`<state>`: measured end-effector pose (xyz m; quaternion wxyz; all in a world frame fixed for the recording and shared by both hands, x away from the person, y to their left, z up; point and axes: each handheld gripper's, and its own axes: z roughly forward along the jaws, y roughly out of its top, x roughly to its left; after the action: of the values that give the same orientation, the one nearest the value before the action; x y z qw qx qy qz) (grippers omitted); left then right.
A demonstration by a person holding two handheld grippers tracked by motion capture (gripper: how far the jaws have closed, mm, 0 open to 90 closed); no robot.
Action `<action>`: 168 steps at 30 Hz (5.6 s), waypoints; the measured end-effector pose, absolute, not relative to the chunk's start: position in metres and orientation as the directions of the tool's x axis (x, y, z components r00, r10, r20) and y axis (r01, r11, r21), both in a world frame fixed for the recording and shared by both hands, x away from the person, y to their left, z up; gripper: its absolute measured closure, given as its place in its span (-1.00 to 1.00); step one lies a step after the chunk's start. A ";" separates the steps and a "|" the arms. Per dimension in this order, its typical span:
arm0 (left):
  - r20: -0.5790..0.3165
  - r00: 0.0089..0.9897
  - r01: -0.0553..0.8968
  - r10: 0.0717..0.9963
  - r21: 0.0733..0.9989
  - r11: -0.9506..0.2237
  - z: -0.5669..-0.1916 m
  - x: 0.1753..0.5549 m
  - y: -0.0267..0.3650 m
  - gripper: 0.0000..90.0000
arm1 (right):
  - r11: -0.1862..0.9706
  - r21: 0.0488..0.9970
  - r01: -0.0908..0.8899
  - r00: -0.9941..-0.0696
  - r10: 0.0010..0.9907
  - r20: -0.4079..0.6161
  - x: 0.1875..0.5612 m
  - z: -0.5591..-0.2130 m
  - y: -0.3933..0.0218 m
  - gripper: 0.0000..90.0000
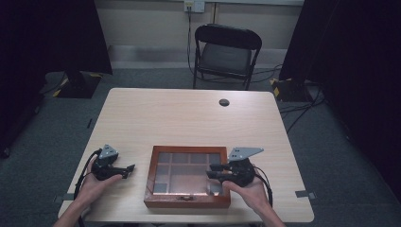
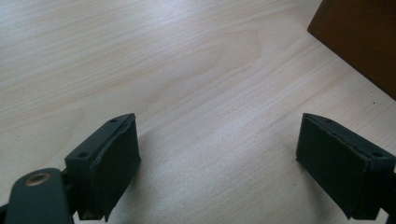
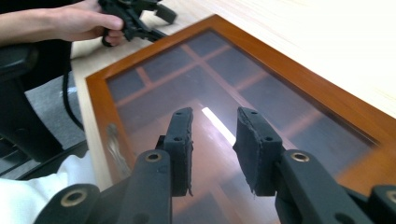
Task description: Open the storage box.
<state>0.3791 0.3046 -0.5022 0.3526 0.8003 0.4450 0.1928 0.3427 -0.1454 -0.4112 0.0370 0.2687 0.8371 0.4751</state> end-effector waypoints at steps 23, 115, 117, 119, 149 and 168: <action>-0.003 0.508 0.578 0.862 0.743 -0.338 -0.502 0.378 0.306 -0.63 | 0.538 0.775 0.331 -0.941 0.251 0.228 0.317 -0.440 -0.089 0.74; -0.105 0.762 0.396 0.639 0.856 -0.332 -0.457 0.345 0.244 -0.63 | 0.555 0.788 0.268 -0.960 0.219 0.173 0.335 -0.374 -0.089 0.84; -0.108 0.762 0.394 0.639 0.860 -0.324 -0.456 0.344 0.244 -0.63 | 0.552 0.789 0.269 -0.960 0.219 0.175 0.335 -0.374 -0.090 0.84; -0.103 0.764 0.384 0.637 0.866 -0.320 -0.455 0.345 0.244 -0.63 | 0.548 0.791 0.272 -0.959 0.221 0.177 0.335 -0.374 -0.090 0.84; -0.101 0.788 0.340 0.607 0.893 -0.293 -0.435 0.345 0.235 -0.53 | 0.385 0.855 0.348 -0.894 0.412 0.179 0.323 -0.386 -0.172 -0.50; -0.113 0.798 0.339 0.592 0.897 -0.285 -0.418 0.356 0.231 -0.42 | 0.397 0.858 0.326 -0.868 0.485 0.105 0.343 -0.385 -0.182 -0.55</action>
<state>0.3563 0.2312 -0.4180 0.5208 0.7924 0.2935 0.1214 0.3433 -0.1824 -0.3845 0.0811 0.2438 0.8317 0.4922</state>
